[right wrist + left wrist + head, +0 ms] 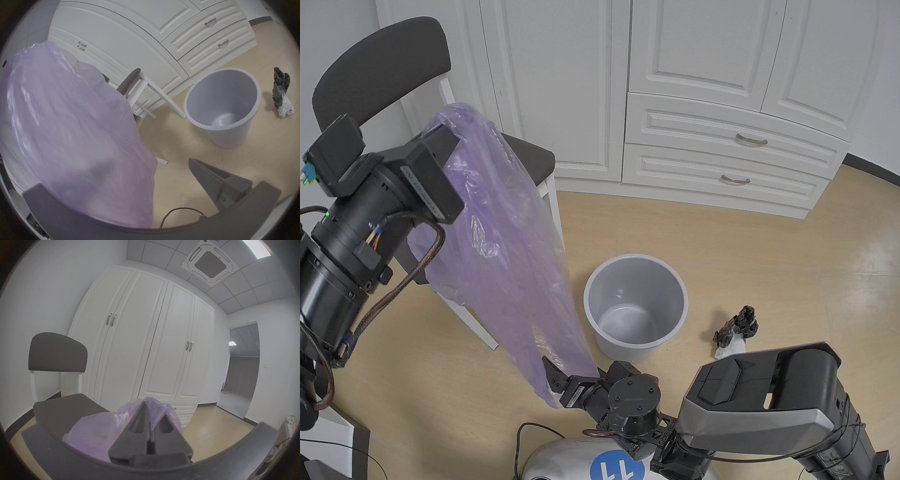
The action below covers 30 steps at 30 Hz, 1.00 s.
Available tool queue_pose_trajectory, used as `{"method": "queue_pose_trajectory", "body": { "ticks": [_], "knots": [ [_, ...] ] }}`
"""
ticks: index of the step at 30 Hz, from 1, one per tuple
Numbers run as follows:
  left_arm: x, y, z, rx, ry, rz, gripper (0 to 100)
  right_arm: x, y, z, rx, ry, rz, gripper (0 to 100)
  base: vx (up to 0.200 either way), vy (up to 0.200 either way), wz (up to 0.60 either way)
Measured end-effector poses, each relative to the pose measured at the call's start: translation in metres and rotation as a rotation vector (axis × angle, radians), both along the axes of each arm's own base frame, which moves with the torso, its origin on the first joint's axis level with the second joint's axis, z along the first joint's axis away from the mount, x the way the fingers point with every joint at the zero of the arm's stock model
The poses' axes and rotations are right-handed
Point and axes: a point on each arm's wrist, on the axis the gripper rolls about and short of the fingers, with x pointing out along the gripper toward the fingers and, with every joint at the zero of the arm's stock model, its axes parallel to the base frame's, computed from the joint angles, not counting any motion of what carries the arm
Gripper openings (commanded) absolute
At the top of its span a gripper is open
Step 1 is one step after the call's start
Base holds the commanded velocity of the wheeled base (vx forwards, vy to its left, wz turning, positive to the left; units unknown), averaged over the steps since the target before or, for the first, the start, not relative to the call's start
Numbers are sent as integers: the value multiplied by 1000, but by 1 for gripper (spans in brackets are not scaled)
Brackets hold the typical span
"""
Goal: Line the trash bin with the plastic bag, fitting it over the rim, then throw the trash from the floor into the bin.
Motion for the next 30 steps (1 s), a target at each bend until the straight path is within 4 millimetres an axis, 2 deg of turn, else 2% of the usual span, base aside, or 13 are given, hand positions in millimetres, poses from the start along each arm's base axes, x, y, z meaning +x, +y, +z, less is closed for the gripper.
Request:
{"method": "queue_pose_trajectory", "body": {
  "ticks": [13, 14, 22, 30],
  "knots": [
    [0, 1, 10, -51, -32, 27, 0, -1, 0, -5, -15, 6, -7, 100, 0, 0, 0],
    [0, 1, 11, -51, -33, 27, 0, -1, 0, -6, -17, 6, -7, 0, 0, 0, 0],
    [0, 1, 11, -54, -34, 26, 0, -2, 0, -9, -34, 1, -6, 0, 0, 0, 0],
    [0, 1, 10, -51, -31, 29, 0, 6, -9, 0, -96, -51, -27, 0, 0, 0, 0]
  ]
}}
